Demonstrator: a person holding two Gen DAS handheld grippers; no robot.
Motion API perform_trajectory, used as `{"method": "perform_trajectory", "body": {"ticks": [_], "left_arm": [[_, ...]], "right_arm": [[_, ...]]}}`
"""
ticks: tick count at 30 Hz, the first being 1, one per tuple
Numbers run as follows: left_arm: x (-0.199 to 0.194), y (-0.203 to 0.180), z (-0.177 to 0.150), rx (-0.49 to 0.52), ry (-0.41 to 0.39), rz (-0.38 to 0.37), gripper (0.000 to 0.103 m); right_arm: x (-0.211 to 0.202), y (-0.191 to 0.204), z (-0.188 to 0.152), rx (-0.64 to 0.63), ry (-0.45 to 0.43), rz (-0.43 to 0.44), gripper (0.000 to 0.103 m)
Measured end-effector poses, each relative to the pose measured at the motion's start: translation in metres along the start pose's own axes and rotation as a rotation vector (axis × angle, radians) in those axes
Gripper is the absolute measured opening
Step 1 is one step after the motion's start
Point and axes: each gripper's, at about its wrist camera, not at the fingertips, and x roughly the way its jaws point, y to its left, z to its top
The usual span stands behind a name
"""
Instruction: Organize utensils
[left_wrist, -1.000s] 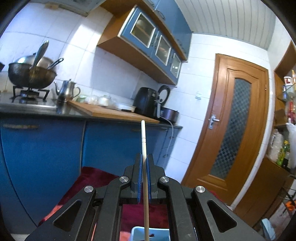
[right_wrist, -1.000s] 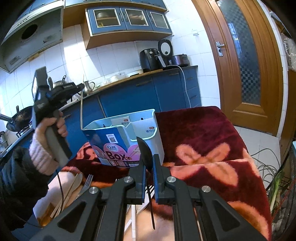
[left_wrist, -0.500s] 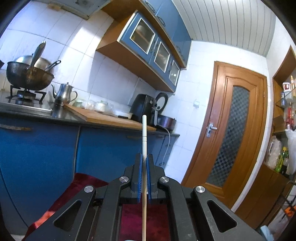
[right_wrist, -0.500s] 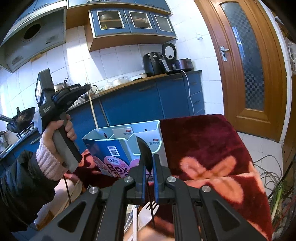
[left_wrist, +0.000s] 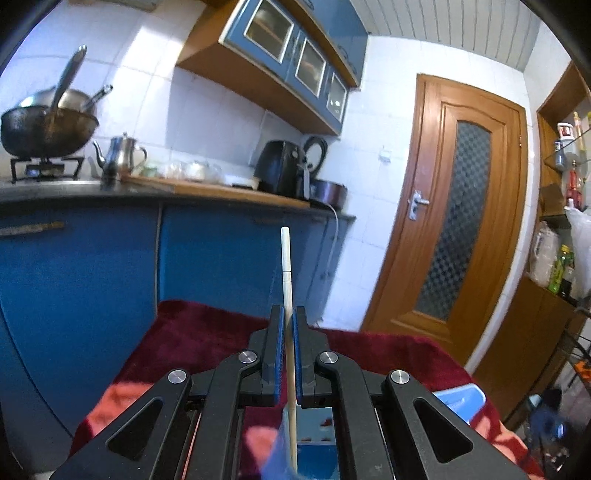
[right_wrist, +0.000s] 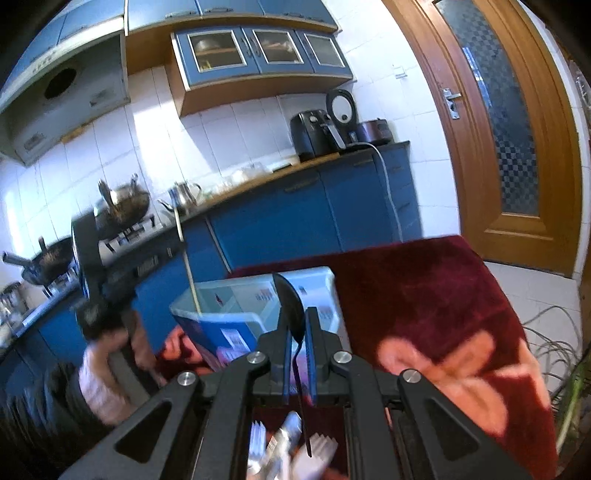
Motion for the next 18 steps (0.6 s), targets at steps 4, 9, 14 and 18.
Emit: {"method": "perform_trajectory", "body": {"ticks": [4, 9, 14, 18], "left_arm": [[-0.003, 0.005, -0.004, -0.012, 0.021, -0.023, 0.005], [0.0, 0.005, -0.008, -0.004, 0.032, -0.038, 0.005], [0.003, 0.004, -0.011, -0.007, 0.055, -0.051, 0.005], [0.004, 0.004, -0.012, -0.008, 0.083, -0.057, 0.004]], "right_arm": [[0.018, 0.006, 0.018, 0.012, -0.058, 0.014, 0.008], [0.043, 0.016, 0.032, -0.039, -0.133, -0.03, 0.008], [0.071, 0.022, 0.029, -0.124, -0.136, -0.098, 0.009], [0.078, 0.021, 0.018, -0.156, -0.115, -0.132, 0.009]]}}
